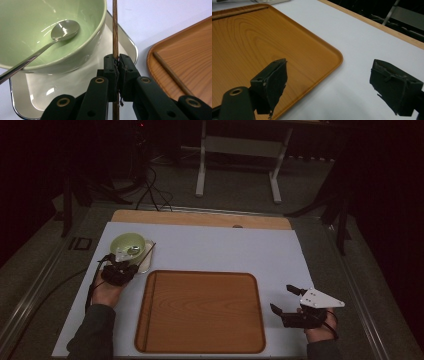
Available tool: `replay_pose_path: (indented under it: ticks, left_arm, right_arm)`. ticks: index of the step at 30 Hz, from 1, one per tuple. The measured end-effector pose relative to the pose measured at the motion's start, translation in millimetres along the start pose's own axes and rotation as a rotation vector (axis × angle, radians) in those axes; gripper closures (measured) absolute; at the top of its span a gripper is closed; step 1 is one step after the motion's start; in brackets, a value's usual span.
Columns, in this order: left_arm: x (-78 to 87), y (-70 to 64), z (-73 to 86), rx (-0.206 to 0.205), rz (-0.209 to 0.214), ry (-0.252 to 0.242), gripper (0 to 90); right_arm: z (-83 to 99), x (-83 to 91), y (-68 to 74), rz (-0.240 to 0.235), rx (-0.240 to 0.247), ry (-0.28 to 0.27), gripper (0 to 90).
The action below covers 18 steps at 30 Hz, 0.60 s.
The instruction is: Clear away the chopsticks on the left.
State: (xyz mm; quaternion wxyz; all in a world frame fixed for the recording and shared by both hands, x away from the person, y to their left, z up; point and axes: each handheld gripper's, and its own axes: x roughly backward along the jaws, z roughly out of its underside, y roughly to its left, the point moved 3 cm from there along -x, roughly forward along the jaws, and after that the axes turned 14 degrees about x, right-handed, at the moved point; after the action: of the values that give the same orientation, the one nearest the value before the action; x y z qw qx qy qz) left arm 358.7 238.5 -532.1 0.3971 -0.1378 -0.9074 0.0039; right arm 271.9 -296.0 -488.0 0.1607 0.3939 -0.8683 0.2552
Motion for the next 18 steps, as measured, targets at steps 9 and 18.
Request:
replay_pose_path:
  ticks: [9,18]
  left_arm:
    - [6.5,-4.5,-1.4,0.025,0.019,-0.004,85.9]
    - [13.0,-14.0,-2.9,0.047,0.038,-0.014,85.9]
  right_arm:
    - [0.0,-0.1,0.0,0.0,0.0,0.0,14.1]
    - [-0.1,-0.1,0.1,0.001,-0.001,0.0,14.1]
